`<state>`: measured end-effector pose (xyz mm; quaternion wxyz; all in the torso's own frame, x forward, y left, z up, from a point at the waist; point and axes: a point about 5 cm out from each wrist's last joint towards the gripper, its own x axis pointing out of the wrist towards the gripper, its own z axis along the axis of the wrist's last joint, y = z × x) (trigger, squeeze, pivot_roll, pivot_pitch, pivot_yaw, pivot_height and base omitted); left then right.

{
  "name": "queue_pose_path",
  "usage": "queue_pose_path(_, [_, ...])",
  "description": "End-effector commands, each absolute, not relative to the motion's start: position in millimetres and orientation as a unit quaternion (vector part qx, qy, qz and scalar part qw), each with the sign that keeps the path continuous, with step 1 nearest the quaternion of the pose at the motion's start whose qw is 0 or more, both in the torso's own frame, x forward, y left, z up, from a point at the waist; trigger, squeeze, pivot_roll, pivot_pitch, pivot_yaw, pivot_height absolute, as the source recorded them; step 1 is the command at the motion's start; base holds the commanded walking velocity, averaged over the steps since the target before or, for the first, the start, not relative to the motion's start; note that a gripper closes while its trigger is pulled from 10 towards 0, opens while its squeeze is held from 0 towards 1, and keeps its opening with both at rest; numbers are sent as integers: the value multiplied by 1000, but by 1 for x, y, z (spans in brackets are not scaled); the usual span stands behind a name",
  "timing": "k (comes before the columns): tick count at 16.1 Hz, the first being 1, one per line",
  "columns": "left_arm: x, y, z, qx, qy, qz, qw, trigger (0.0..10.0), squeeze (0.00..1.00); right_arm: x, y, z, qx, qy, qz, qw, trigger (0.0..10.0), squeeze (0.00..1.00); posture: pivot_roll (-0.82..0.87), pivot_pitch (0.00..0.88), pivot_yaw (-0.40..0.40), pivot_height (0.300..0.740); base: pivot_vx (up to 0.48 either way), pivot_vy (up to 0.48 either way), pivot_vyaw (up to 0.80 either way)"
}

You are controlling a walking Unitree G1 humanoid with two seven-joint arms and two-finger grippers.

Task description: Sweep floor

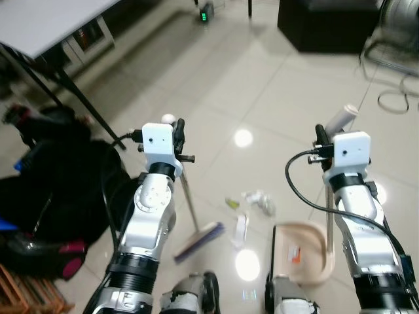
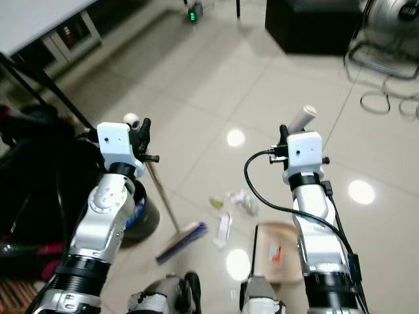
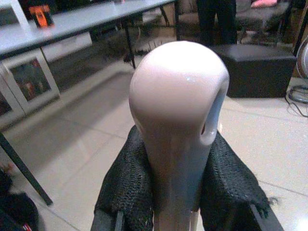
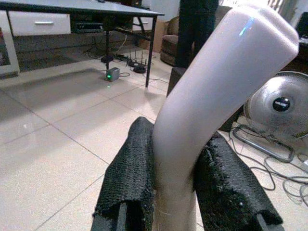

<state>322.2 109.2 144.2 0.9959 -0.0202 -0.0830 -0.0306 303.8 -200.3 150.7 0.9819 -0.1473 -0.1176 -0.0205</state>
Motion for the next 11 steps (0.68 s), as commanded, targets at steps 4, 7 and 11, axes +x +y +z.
queue_pose_path(4, [334, 103, 164, -33, -154, -15, 987, 10000, 0, 311, -185, 157, -147, -186, -9, 971, 10000, 0, 122, 374, 204, 740, 0, 0, 0])
queue_pose_path(7, [341, 95, 169, -29, -180, -24, 983, 10000, 0, 312, -169, 145, -158, -192, -8, 969, 10000, 0, 143, 389, 232, 740, 0, 0, 0])
queue_pose_path(11, [349, 84, 163, -19, -181, -25, 983, 10000, 0, 311, -140, 138, -165, -209, -11, 964, 10000, 0, 135, 395, 249, 740, 0, 0, 0])
